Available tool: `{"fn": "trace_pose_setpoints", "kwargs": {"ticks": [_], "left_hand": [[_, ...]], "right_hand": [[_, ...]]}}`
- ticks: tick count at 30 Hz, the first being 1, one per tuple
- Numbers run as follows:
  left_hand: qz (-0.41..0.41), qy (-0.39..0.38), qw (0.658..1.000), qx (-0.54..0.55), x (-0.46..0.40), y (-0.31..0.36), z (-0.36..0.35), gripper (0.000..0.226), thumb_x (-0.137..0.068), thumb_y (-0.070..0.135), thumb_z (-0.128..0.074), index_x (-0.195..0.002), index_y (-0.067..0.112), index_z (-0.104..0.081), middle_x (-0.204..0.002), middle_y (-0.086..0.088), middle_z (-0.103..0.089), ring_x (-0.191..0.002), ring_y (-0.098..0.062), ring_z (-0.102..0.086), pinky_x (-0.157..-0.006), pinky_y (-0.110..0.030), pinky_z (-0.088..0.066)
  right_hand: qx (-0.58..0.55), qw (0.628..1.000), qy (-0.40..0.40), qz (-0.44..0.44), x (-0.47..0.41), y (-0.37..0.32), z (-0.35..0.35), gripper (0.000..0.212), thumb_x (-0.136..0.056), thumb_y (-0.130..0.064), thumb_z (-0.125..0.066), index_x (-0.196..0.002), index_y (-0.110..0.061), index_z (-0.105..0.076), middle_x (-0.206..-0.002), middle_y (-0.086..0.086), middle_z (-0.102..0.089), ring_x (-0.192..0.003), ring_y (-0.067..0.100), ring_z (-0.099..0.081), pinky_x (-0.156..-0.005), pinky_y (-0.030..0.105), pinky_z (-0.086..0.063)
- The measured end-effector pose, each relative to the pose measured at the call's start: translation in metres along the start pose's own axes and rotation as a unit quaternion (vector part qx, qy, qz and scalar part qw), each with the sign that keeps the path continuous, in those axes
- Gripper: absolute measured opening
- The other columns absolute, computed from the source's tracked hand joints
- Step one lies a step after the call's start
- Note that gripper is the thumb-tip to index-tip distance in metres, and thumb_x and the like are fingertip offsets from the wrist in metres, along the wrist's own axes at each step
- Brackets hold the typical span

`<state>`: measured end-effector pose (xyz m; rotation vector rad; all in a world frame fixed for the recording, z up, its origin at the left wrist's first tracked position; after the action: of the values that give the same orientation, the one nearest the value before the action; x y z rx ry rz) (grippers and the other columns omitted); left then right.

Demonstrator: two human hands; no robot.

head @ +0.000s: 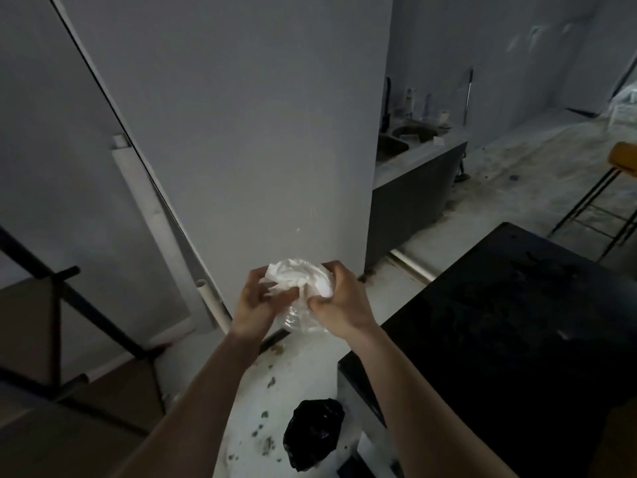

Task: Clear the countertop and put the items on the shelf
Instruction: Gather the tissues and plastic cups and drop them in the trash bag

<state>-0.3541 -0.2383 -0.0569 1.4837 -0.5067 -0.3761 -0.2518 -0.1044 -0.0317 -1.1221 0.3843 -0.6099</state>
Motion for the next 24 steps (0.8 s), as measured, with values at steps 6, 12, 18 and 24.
{"fn": "trace_pose_setpoints", "kwargs": {"ticks": [6,12,18,24], "left_hand": [[-0.002,0.003,1.000,0.003,-0.039,-0.075,0.061,0.046,-0.075,0.009,-0.076,-0.118,0.011,-0.059,-0.101,-0.010,-0.074,-0.092,-0.025,-0.072,-0.081,-0.043,-0.057],[0.028,-0.047,0.998,-0.020,-0.084,-0.225,0.108,0.034,-0.081,0.001,-0.075,-0.109,0.012,-0.058,-0.079,0.006,-0.072,-0.070,-0.008,-0.069,-0.061,-0.026,-0.057],[0.117,-0.107,0.975,-0.159,-0.084,-0.381,0.135,0.059,-0.062,0.043,-0.090,-0.111,0.026,-0.060,-0.103,0.002,-0.070,-0.090,-0.018,-0.068,-0.072,-0.029,-0.056],[0.141,-0.189,0.933,-0.271,-0.094,-0.504,0.118,0.056,-0.070,0.046,-0.080,-0.120,0.035,-0.058,-0.117,0.009,-0.060,-0.096,-0.010,-0.065,-0.082,-0.034,-0.056]], "right_hand": [[0.020,0.999,0.035,0.018,-0.014,0.039,-0.095,0.035,-0.091,-0.031,-0.066,-0.121,-0.016,-0.055,-0.110,0.002,-0.068,-0.097,0.022,-0.066,-0.085,0.039,-0.057],[0.008,0.997,0.056,-0.057,-0.029,0.167,-0.206,0.033,-0.089,-0.030,-0.068,-0.118,-0.021,-0.056,-0.101,-0.005,-0.068,-0.087,0.015,-0.066,-0.070,0.022,-0.053],[0.032,0.983,0.035,-0.180,-0.006,0.298,-0.279,0.036,-0.078,-0.013,-0.073,-0.110,-0.023,-0.061,-0.090,-0.012,-0.066,-0.082,0.008,-0.067,-0.066,0.020,-0.053],[0.076,0.966,0.056,-0.241,0.008,0.416,-0.305,0.046,-0.072,0.003,-0.069,-0.100,-0.032,-0.059,-0.095,-0.010,-0.068,-0.086,0.006,-0.065,-0.067,0.016,-0.049]]}}
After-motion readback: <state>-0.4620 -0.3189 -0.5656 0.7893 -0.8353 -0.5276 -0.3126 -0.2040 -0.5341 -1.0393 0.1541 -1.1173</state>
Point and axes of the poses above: each hand's wrist, its own x-axis away from the middle knuckle, its own z-axis out of the back of the hand, y = z × x, the point moved 9 cm from there along -x, towards the middle knuckle
